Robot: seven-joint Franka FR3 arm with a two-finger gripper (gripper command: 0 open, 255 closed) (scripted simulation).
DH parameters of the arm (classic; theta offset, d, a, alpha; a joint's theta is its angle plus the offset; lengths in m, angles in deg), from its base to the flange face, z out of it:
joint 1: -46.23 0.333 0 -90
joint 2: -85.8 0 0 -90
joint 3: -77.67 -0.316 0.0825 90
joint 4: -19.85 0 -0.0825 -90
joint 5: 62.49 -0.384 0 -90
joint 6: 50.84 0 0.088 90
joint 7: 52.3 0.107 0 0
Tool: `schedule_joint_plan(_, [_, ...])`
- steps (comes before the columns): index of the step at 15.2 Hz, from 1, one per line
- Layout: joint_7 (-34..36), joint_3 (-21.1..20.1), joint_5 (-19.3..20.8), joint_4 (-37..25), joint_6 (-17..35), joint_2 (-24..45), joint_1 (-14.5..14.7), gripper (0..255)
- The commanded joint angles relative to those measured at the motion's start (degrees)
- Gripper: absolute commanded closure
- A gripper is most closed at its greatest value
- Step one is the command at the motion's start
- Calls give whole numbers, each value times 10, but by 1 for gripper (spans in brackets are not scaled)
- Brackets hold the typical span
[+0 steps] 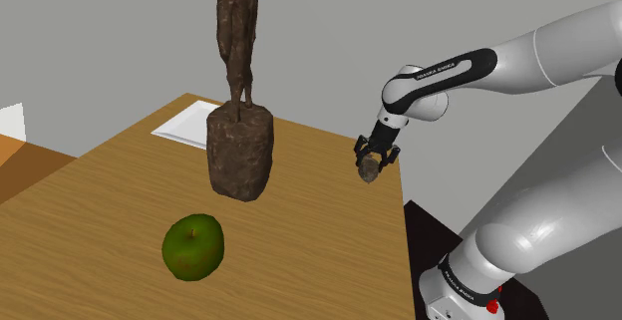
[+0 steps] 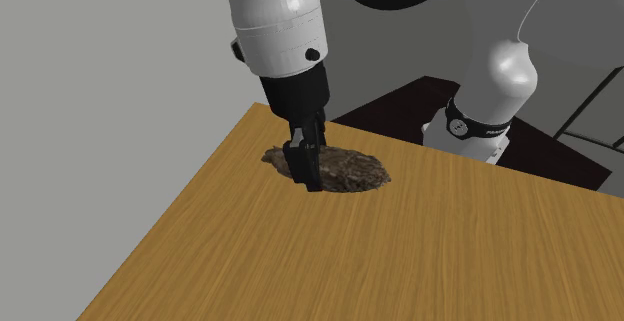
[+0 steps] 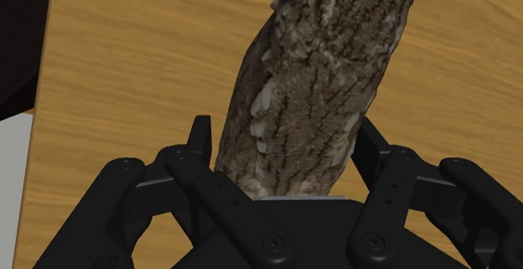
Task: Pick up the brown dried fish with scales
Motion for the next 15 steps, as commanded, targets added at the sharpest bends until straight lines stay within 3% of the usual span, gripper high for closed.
schedule_joint_plan(1, [0,0,1,0,-1,0,0,255])
schedule_joint_plan(15, [39,-4,29,-51,-120,-72,-9,255])
